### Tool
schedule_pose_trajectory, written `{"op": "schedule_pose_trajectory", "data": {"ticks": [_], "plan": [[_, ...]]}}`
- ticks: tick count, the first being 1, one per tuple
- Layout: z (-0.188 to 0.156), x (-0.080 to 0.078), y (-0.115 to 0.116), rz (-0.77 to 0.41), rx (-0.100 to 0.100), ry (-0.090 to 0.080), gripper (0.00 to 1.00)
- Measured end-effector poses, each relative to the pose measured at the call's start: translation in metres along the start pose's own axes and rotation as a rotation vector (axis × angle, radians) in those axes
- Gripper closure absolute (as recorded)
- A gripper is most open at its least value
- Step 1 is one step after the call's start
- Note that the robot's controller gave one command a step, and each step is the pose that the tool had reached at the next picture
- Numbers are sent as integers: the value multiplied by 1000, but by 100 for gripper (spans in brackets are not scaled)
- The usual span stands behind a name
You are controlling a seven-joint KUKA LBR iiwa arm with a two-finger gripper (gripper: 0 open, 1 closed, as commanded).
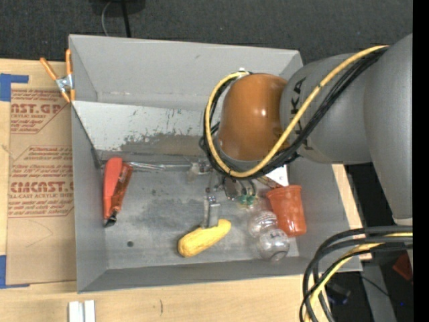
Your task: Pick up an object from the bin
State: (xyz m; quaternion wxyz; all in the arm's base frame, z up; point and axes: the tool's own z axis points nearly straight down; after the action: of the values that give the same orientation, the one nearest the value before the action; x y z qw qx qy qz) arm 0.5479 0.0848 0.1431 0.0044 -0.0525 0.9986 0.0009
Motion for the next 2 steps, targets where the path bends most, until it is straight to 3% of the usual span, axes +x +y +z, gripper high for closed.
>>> {"op": "schedule_pose_trajectory", "data": {"ticks": [1,2], "plan": [[24,58,-7,-246,-2,11,0],[14,61,-9,-315,-1,0,0]]}}
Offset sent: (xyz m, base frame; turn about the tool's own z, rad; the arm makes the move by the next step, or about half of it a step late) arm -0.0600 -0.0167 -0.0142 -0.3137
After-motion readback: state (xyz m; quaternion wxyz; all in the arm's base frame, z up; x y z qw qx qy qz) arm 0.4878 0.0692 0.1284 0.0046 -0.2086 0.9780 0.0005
